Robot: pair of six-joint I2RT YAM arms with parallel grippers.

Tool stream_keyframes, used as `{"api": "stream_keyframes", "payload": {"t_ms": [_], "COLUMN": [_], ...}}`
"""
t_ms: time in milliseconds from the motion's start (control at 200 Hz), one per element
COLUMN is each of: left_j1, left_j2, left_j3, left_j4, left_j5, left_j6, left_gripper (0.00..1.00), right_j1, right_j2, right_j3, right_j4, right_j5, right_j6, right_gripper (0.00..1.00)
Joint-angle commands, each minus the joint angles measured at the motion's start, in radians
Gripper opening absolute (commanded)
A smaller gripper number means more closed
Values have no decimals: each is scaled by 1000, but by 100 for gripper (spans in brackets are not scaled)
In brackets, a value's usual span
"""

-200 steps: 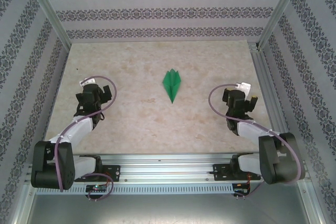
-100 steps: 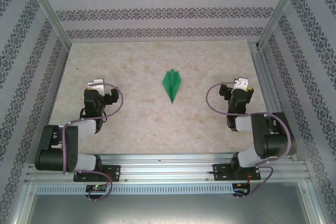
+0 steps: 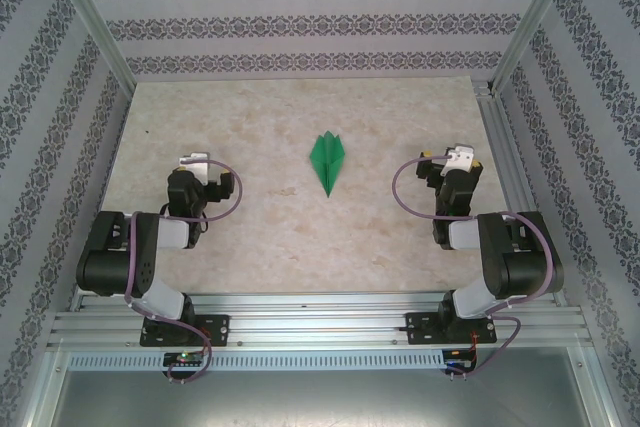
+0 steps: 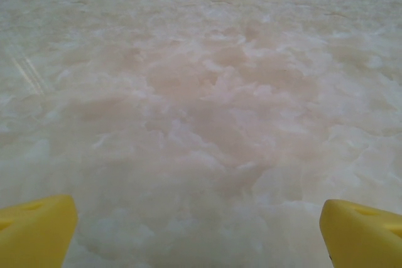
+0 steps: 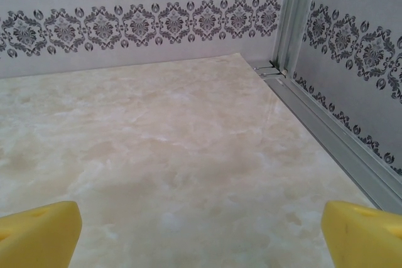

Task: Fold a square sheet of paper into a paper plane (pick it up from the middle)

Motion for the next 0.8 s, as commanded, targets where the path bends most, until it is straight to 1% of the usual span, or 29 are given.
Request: {"api": "stream_keyframes", "payload": {"t_ms": [0,165,794], "left_j1": [-13,-26,-32], "left_j2": [7,4,8], "left_j3": [24,25,31], "left_j4": [48,45,37], "left_j5": [-3,-33,-44], "left_j6": [30,35,35], "left_gripper": [100,100,100], "right_j1": [-7,-8,-9], "right_j2": [8,6,6], "right_j3": [0,0,-2], "right_j4": [28,30,34], "right_j5": [-25,-26,-27], "right_j6": [-4,-4,-2], "right_gripper": [98,98,98]}}
